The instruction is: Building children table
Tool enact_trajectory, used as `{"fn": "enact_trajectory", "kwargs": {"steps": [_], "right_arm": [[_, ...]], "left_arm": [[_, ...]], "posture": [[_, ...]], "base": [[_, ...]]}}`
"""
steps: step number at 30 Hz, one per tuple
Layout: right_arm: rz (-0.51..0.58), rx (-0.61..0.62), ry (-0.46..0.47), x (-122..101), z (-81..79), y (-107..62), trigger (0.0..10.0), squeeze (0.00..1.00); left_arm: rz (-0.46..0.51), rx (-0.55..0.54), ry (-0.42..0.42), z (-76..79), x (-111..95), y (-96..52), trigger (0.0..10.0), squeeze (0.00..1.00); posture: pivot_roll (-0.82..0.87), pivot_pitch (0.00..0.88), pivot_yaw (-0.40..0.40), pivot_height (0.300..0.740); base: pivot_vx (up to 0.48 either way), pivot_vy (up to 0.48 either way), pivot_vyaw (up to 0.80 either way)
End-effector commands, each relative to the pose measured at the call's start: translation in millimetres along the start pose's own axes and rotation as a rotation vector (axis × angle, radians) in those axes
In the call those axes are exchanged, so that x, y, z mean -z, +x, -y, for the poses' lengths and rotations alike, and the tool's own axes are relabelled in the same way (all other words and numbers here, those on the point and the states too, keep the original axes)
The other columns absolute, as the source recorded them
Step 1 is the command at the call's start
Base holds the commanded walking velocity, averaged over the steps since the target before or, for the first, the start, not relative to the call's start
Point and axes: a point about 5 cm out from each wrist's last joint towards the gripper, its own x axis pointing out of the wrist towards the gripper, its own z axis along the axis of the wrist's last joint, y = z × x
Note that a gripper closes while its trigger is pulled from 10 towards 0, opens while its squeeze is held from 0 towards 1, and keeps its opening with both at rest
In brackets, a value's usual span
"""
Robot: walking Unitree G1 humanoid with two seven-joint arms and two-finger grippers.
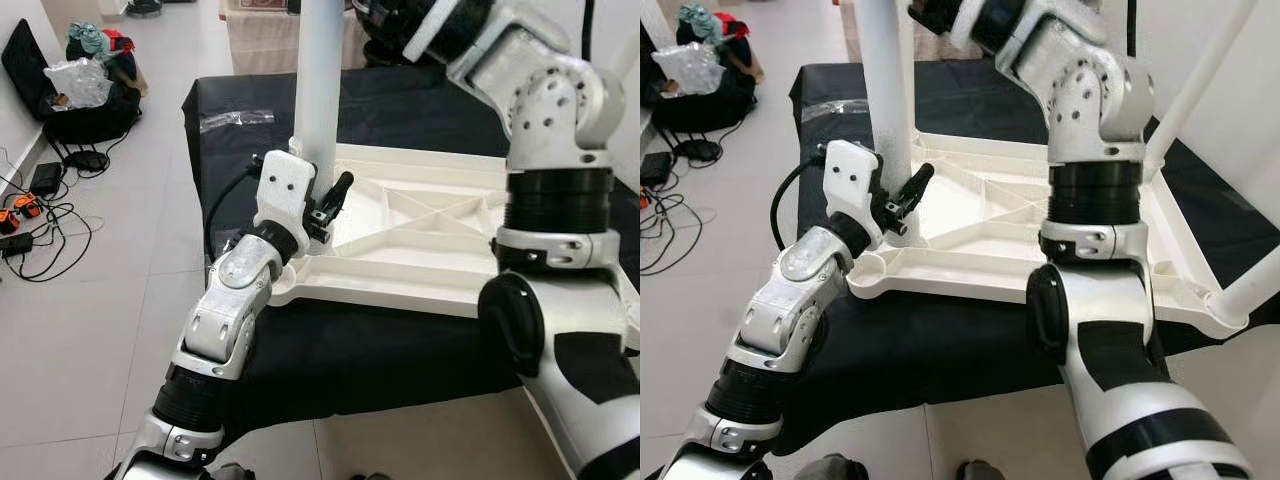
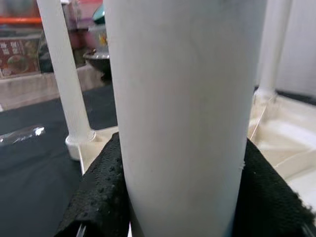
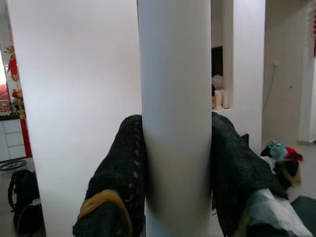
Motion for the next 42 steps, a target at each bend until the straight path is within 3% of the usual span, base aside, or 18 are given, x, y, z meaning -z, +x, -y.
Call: {"fn": "enact_trajectory", "kwargs": {"steps": [1, 2, 3, 5, 6, 7, 13, 19, 20, 30, 31, 36, 37, 39, 40, 42], "right_arm": [[-0.082, 0.097, -0.007, 18, 11.5, -9.1, 10.0, 0.00], [-0.082, 0.097, -0.007, 18, 11.5, -9.1, 10.0, 0.00], [-0.113, 0.132, 0.006, 40, 16.6, -18.0, 10.0, 1.00], [-0.122, 0.143, 0.007, 48, 17.6, -20.2, 10.0, 1.00], [-0.126, 0.142, 0.005, 53, 16.2, -20.3, 10.0, 0.53], [-0.139, 0.136, 0.002, 57, 13.6, -19.7, 10.0, 0.00], [-0.212, 0.136, -0.009, 76, 6.5, -16.5, 10.0, 0.00], [-0.218, 0.115, 0.019, 78, 3.5, -15.9, 10.0, 0.00], [-0.219, 0.110, 0.041, 78, 2.4, -16.3, 0.0, 0.00], [-0.198, 0.128, 0.077, 76, 2.6, -18.0, 0.0, 0.00], [-0.191, 0.138, 0.076, 74, 3.6, -17.0, 0.0, 0.00], [-0.174, 0.151, 0.069, 71, 5.3, -14.8, 0.0, 0.00], [-0.155, 0.159, 0.062, 65, 6.9, -12.7, 0.0, 0.00], [-0.150, 0.161, 0.061, 63, 7.2, -12.1, 0.0, 0.00], [-0.147, 0.165, 0.061, 61, 7.8, -11.9, 0.0, 0.00], [-0.143, 0.168, 0.059, 58, 8.4, -11.9, 0.0, 0.00]], "left_arm": [[0.031, -0.020, 0.039, -1.3, -7, -2.5, 10.0, 0.00], [0.031, -0.020, 0.039, -1.3, -7, -2.5, 10.0, 0.00], [0.043, 0.037, 0.040, -1.5, -10, -13.0, 10.0, 0.00], [0.045, 0.069, 0.048, -0.9, -11, -17.1, 10.0, 0.00], [0.031, 0.094, 0.058, -2.1, -10, -20.9, 10.0, 0.00], [0.029, 0.109, 0.083, -4.6, -10, -23.2, 10.0, 0.00], [0.035, 0.112, 0.158, -12.5, -15, -22.8, 10.0, 0.00], [0.038, 0.110, 0.178, -11.6, -15, -21.5, 10.0, 0.00], [0.035, 0.105, 0.182, -11.8, -15, -21.4, 10.0, 0.00], [0.009, 0.064, 0.188, -18.9, -13, -18.0, 10.0, 0.00], [-0.007, 0.065, 0.165, -19.6, -10, -17.9, 10.0, 1.00], [-0.032, 0.081, 0.156, -19.1, -7, -19.0, 10.0, 1.00], [-0.093, 0.078, 0.188, -20.1, 0, -20.7, 10.0, 1.00], [-0.116, 0.076, 0.195, -20.7, 3, -21.4, 10.0, 1.00], [-0.129, 0.095, 0.204, -19.1, 5, -23.0, 10.0, 0.00], [-0.157, 0.111, 0.201, -17.4, 11, -25.8, 10.0, 0.00]], "posture": [[0.01, 0.038, -0.050, 0.740], [0.01, 0.038, -0.050, 0.740], [0.00, 0.041, -0.041, 0.740], [0.00, 0.041, -0.041, 0.740], [0.01, 0.045, -0.042, 0.740], [0.01, 0.044, -0.040, 0.740], [0.01, 0.038, -0.033, 0.740], [0.01, 0.035, -0.031, 0.740], [0.01, 0.032, -0.029, 0.740], [0.00, 0.027, -0.026, 0.740], [0.01, 0.027, -0.029, 0.740], [0.01, 0.028, -0.028, 0.740], [0.01, 0.029, -0.031, 0.740], [0.01, 0.029, -0.031, 0.740], [0.02, 0.026, -0.034, 0.740], [0.02, 0.027, -0.034, 0.740]], "base": [[0.000, 0.000, 0.00], [0.000, 0.000, 0.00], [0.000, 0.000, 0.00], [0.000, 0.000, 0.00], [0.000, 0.000, 0.00], [0.000, 0.000, 0.00], [0.000, 0.000, 0.00], [0.000, 0.000, 0.00], [0.000, 0.000, 0.00], [0.000, 0.000, 0.00], [0.000, 0.000, 0.00], [0.000, 0.000, 0.00], [0.000, 0.000, 0.00], [0.000, 0.000, 0.00], [0.000, 0.000, 0.00], [0.000, 0.000, 0.00]]}}
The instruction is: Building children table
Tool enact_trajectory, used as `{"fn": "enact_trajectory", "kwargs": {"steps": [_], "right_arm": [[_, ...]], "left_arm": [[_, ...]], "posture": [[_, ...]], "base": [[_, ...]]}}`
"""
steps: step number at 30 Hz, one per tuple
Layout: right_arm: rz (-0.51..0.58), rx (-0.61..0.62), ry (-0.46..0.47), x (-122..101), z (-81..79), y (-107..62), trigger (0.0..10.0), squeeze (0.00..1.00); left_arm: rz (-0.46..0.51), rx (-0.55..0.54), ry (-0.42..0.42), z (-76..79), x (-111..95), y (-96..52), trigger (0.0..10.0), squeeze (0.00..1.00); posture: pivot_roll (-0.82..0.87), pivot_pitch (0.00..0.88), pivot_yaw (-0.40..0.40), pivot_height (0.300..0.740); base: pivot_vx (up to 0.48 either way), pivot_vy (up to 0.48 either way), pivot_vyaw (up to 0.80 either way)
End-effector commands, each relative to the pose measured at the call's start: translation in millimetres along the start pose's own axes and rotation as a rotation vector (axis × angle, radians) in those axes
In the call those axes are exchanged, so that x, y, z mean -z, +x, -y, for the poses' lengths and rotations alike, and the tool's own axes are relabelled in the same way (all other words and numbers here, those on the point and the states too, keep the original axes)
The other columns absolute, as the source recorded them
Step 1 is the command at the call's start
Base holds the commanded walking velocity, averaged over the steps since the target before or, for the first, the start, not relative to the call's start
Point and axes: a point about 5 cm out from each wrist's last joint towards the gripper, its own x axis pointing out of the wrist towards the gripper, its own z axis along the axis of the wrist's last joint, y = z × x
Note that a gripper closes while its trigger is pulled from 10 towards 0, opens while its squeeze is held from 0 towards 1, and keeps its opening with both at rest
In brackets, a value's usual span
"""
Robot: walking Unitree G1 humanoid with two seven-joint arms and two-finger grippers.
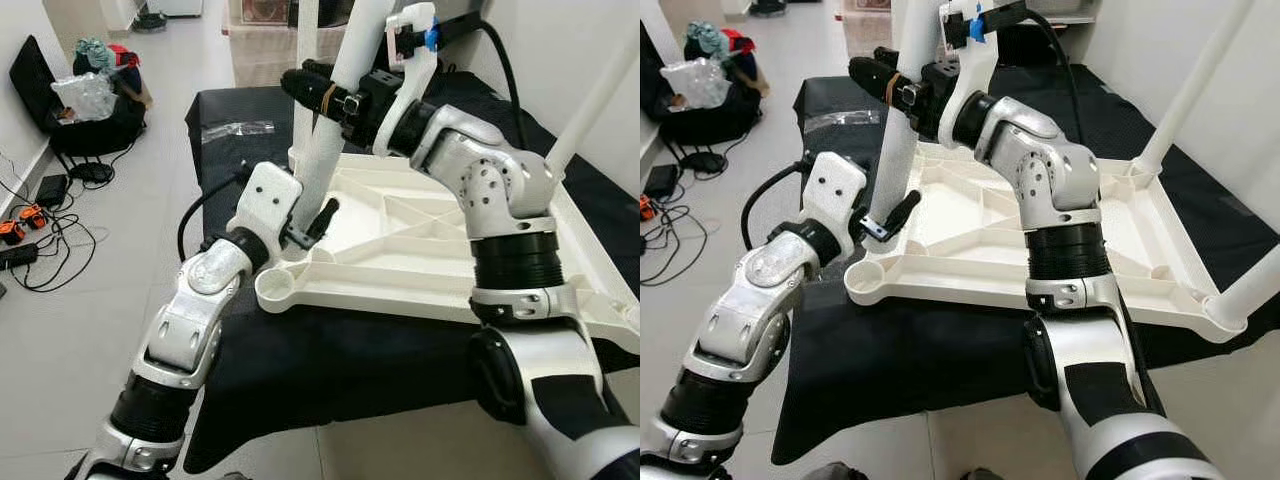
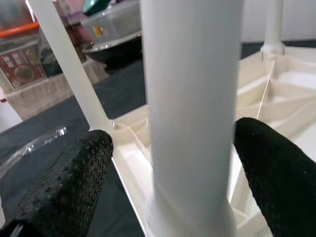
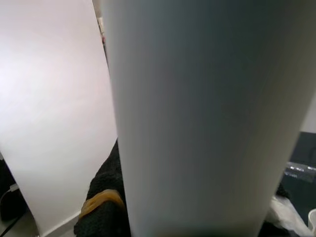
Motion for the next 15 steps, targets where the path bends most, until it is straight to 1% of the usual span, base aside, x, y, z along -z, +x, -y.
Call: {"fn": "enact_trajectory", "kwargs": {"steps": [1, 2, 7, 10, 12, 15], "right_arm": [[0.030, 0.004, -0.020, -12, 0.2, 0.0, 0.0, 0.00], [0.030, 0.004, -0.020, -12, 0.2, 0.0, 0.0, 0.00], [0.051, -0.003, -0.039, -23, -2.8, 1.9, 0.0, 0.00], [0.053, -0.011, -0.040, -24, -4.7, 2.2, 0.0, 0.00], [0.050, -0.023, -0.039, -25, -7.0, 2.5, 0.0, 0.00], [0.043, -0.045, -0.035, -24, -11.8, 3.4, 0.0, 0.00]], "left_arm": [[-0.070, 0.031, 0.004, 5.6, 14, -4.6, 10.0, 0.00], [-0.070, 0.031, 0.004, 5.6, 14, -4.6, 10.0, 0.00], [-0.123, 0.042, 0.005, 10.8, 28, -11.5, 10.0, 0.00], [-0.136, 0.044, 0.009, 12.2, 31, -12.7, 10.0, 0.00], [-0.139, 0.028, 0.023, 10.5, 32, -13.1, 10.0, 0.00], [-0.117, 0.002, 0.042, 3.8, 30, -11.6, 10.0, 0.00]], "posture": [[0.02, 0.027, -0.034, 0.740], [0.02, 0.027, -0.034, 0.740], [0.01, 0.027, -0.032, 0.740], [0.01, 0.025, -0.035, 0.740], [0.01, 0.026, -0.037, 0.740], [0.00, 0.024, -0.036, 0.740]], "base": [[0.000, 0.000, 0.00], [0.000, 0.000, 0.00], [0.000, 0.000, 0.00], [0.000, 0.000, 0.00], [0.000, 0.000, 0.00], [0.000, 0.000, 0.00]]}}
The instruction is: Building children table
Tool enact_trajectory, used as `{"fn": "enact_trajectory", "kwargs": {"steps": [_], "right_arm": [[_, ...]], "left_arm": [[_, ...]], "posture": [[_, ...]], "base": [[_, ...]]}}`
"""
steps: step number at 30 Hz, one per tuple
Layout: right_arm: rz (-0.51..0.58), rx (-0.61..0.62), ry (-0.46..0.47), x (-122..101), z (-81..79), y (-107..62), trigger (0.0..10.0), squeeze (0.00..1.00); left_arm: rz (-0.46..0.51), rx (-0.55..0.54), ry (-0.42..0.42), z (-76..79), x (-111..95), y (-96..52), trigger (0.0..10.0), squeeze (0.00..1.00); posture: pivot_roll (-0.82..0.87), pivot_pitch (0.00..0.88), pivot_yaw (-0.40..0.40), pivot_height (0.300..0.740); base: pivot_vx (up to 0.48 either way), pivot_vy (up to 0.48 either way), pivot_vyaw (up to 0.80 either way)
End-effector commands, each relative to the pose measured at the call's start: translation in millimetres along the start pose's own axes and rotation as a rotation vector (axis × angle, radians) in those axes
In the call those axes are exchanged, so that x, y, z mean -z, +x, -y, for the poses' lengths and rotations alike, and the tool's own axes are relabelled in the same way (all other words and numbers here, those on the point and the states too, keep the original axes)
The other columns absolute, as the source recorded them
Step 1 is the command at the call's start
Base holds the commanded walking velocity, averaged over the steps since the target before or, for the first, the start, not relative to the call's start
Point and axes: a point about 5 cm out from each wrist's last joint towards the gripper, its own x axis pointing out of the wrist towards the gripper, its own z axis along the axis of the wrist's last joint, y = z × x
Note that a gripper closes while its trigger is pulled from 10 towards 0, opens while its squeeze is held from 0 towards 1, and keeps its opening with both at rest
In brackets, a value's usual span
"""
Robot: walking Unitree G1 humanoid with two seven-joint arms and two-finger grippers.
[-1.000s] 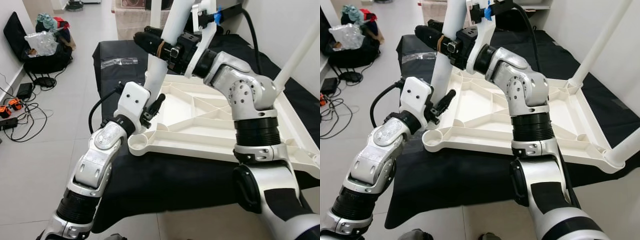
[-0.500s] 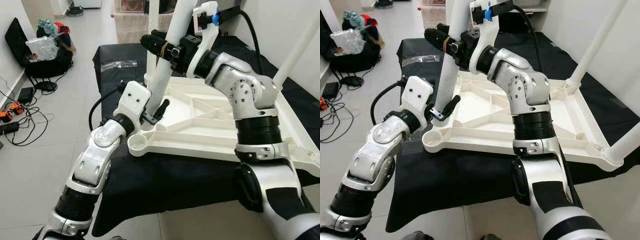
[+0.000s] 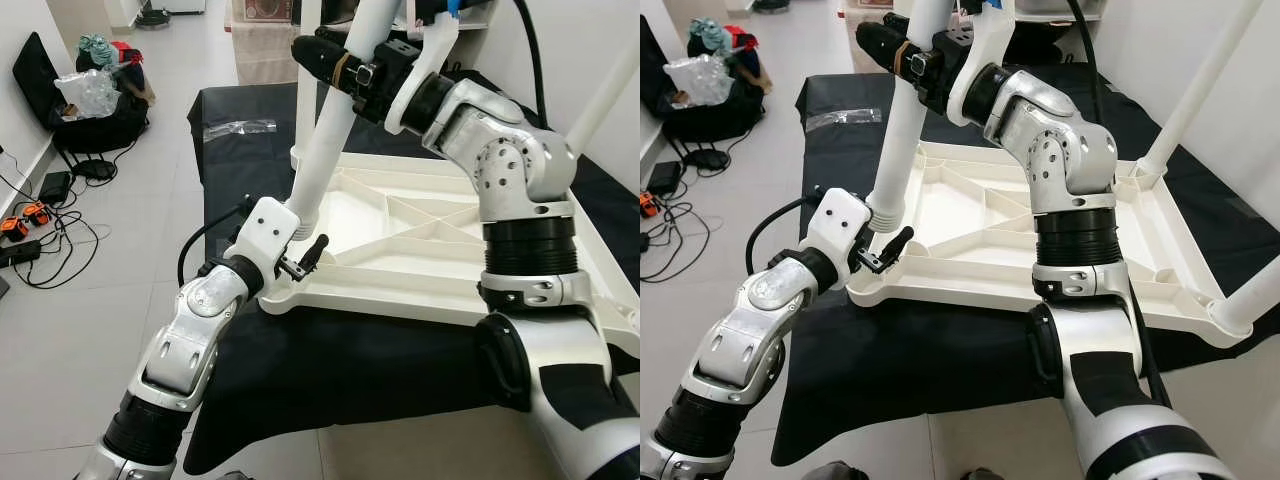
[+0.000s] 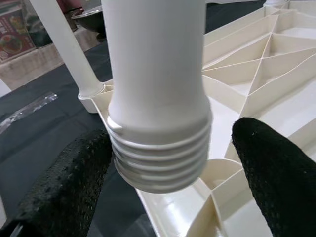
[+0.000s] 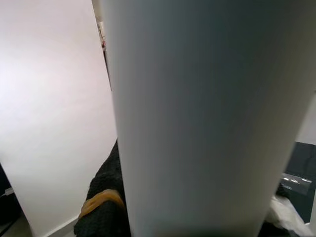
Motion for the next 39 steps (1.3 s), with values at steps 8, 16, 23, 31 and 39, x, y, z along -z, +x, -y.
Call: {"fn": "enact_trajectory", "kwargs": {"steps": [8, 16, 23, 31, 39], "right_arm": [[0.018, -0.064, -0.013, -9, -14.8, 3.9, 0.0, 0.00], [0.014, -0.095, -0.015, -10, -22.3, 3.8, 0.0, 0.00], [0.013, -0.102, -0.010, -10, -24.0, 3.3, 0.0, 0.00], [0.007, -0.101, -0.005, -8, -25.2, 3.0, 0.0, 0.00], [-0.009, -0.068, 0.003, 3, -22.9, 3.4, 10.0, 1.00]], "left_arm": [[0.000, -0.030, 0.029, -10.5, 2, 4.1, 10.0, 0.00], [0.004, -0.035, 0.033, -11.5, 3, 7.9, 10.0, 0.00], [0.026, -0.026, 0.036, -8.5, 2, 7.8, 0.0, 0.00], [0.038, -0.008, 0.034, -4.9, 1, 8.4, 10.0, 0.00], [0.058, -0.009, 0.052, -2.3, -5, 8.1, 10.0, 0.00]], "posture": [[0.00, 0.025, -0.038, 0.740], [0.00, 0.026, -0.034, 0.740], [-0.01, 0.026, -0.035, 0.740], [0.00, 0.024, -0.035, 0.740], [0.00, 0.027, -0.034, 0.740]], "base": [[0.000, 0.000, 0.00], [0.000, 0.000, 0.00], [0.000, 0.000, 0.00], [0.000, 0.000, 0.00], [0.000, 0.000, 0.00]]}}
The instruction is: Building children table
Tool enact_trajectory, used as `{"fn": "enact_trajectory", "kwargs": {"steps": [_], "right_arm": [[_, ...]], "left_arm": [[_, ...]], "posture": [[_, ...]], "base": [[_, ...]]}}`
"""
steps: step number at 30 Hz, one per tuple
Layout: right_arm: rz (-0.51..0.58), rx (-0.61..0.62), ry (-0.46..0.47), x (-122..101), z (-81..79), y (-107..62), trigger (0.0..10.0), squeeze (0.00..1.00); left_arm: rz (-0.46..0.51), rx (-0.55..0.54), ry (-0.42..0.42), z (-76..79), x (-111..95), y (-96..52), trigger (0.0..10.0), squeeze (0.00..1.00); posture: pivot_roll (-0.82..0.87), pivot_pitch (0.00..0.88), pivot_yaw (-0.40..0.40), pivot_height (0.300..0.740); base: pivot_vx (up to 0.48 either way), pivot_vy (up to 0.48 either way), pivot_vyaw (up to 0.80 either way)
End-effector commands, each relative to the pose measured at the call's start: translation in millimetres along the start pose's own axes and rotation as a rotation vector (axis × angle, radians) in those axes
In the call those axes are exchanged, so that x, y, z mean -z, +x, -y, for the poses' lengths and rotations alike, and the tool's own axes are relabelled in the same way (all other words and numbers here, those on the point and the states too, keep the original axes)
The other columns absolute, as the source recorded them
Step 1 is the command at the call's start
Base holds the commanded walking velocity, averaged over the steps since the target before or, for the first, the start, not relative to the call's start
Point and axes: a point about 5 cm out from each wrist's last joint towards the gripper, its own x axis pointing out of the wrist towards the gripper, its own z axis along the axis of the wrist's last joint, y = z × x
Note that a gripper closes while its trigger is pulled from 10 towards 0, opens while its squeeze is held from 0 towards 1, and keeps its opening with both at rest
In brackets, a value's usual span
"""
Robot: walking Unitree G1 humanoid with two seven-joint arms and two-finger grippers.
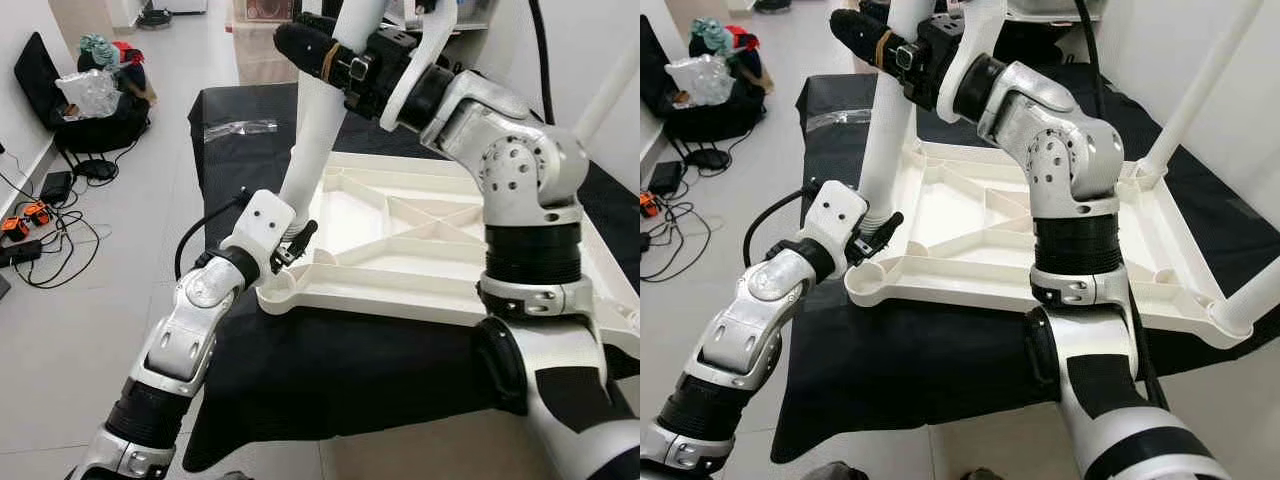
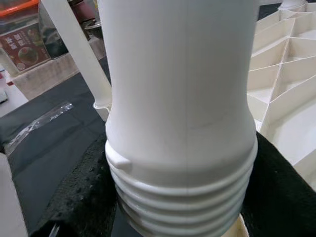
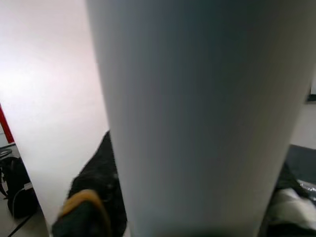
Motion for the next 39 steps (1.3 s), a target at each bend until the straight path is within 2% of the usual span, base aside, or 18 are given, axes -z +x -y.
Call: {"fn": "enact_trajectory", "kwargs": {"steps": [1, 2, 6, 10, 25, 36, 38, 39], "right_arm": [[-0.016, 0.025, 0.017, 9, -0.5, 2.9, 10.0, 1.00], [-0.019, 0.053, 0.028, 17, 1.2, 3.7, 10.0, 0.00], [-0.027, 0.103, 0.056, 33, 1.8, 5.8, 10.0, 0.00], [-0.016, 0.125, 0.071, 38, -0.2, 8.0, 10.0, 0.00], [0.052, 0.133, 0.115, 42, -13.3, 15.7, 10.0, 0.00], [0.039, 0.123, 0.090, 48, -20.6, 20.0, 10.0, 0.00], [0.021, 0.129, 0.032, 50, -20.7, 20.3, 10.0, 0.00], [0.021, 0.129, 0.032, 50, -20.7, 20.3, 10.0, 0.00]], "left_arm": [[0.032, 0.016, 0.023, 5.5, -7, -0.5, 10.0, 0.00], [0.037, 0.018, 0.029, 4.6, -8, -0.7, 10.0, 0.00], [0.045, 0.018, 0.044, 1.4, -11, -0.5, 10.0, 0.00], [0.052, 0.018, 0.054, -0.2, -13, 1.1, 10.0, 0.00], [0.057, 0.024, 0.058, -0.2, -14, 4.2, 10.0, 0.00], [0.059, 0.030, 0.058, 0.1, -15, 4.8, 10.0, 0.00], [0.058, 0.033, 0.056, 0.3, -15, 4.8, 10.0, 0.00], [0.058, 0.033, 0.056, 0.3, -15, 4.8, 10.0, 0.00]], "posture": [[0.00, 0.028, -0.032, 0.740], [0.01, 0.030, -0.029, 0.740], [0.01, 0.032, -0.022, 0.740], [0.01, 0.034, -0.018, 0.740], [0.01, 0.039, -0.013, 0.740], [0.01, 0.042, -0.014, 0.740], [0.01, 0.046, -0.011, 0.740], [0.01, 0.046, -0.011, 0.740]], "base": [[0.000, 0.000, 0.00], [0.000, 0.000, 0.00], [0.000, 0.000, 0.00], [0.000, 0.000, 0.00], [0.000, 0.000, 0.00], [0.000, 0.000, 0.00], [0.000, 0.000, 0.00], [0.000, 0.000, 0.00]]}}
